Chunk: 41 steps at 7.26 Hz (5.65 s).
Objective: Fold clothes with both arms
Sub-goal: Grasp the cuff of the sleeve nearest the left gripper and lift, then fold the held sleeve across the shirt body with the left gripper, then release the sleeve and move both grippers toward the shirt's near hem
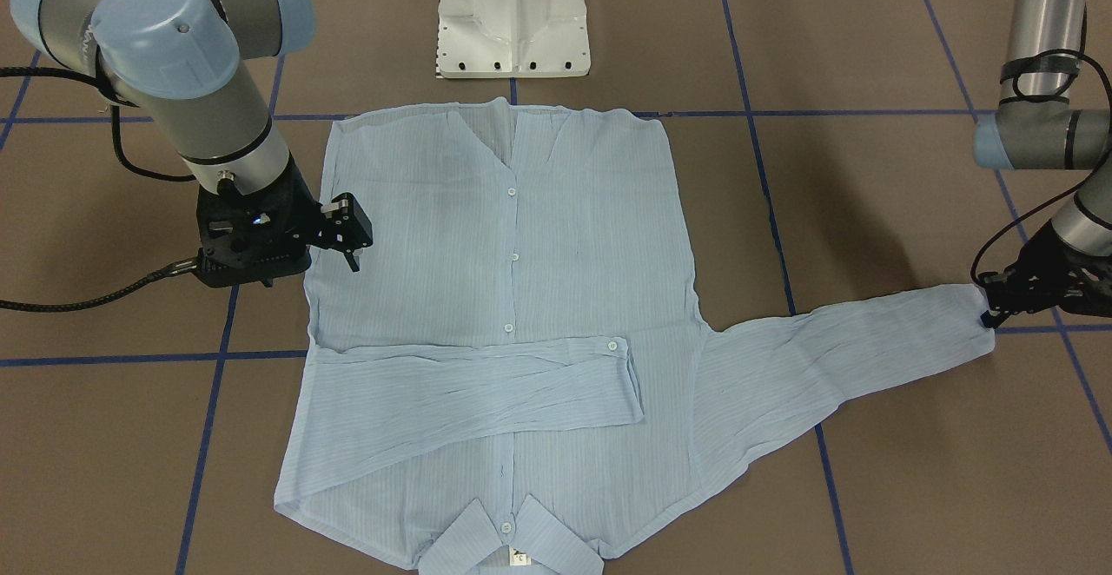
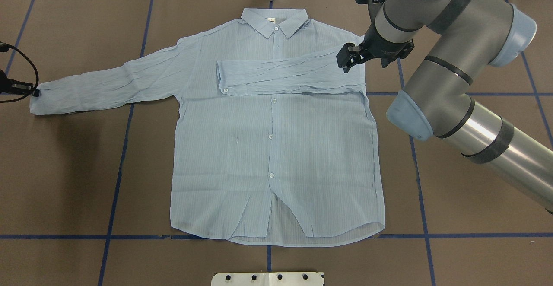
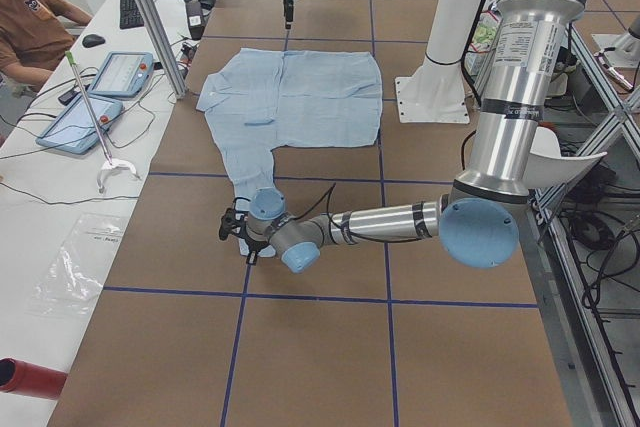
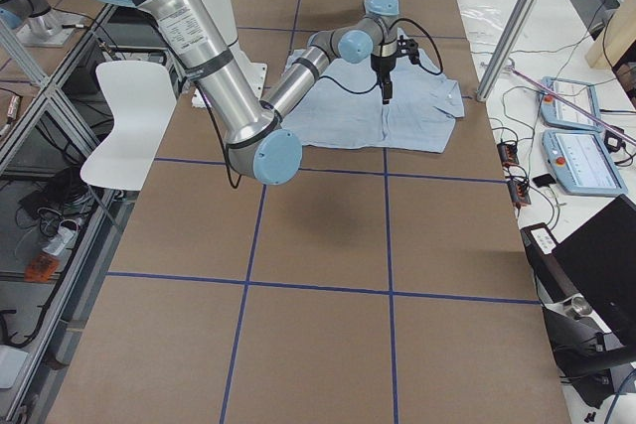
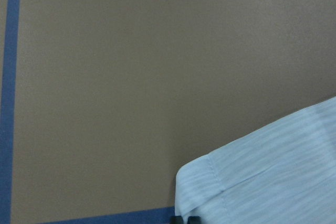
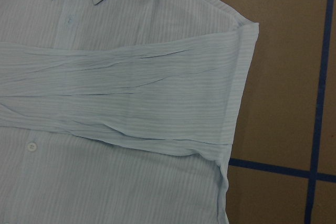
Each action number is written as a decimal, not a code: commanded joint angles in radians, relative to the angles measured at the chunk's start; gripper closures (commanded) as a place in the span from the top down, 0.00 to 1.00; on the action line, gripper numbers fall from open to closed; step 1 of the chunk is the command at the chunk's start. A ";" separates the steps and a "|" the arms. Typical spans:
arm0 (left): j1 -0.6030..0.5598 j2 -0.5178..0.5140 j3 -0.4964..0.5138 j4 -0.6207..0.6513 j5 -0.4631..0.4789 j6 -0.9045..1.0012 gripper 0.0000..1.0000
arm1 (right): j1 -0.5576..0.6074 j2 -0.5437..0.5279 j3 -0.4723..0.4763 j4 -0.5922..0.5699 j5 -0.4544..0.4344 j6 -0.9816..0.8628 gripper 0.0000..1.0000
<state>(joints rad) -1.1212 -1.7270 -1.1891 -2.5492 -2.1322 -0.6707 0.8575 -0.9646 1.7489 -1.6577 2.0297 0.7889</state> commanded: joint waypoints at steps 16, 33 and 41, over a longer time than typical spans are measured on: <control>0.207 -0.844 -0.173 0.673 -0.086 -0.799 0.00 | 0.163 -0.375 0.098 0.001 0.096 -0.238 1.00; 0.476 -0.892 0.164 0.202 0.252 -0.861 1.00 | 0.140 -0.359 0.107 0.130 0.110 -0.130 1.00; 0.333 0.001 -0.930 0.707 0.215 -0.328 1.00 | -0.389 -0.503 0.342 0.253 -0.224 0.464 1.00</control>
<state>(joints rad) -0.7867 -1.8445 -1.9968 -1.8568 -1.9152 -1.0595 0.5434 -1.3890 2.0748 -1.4940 1.8455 1.1903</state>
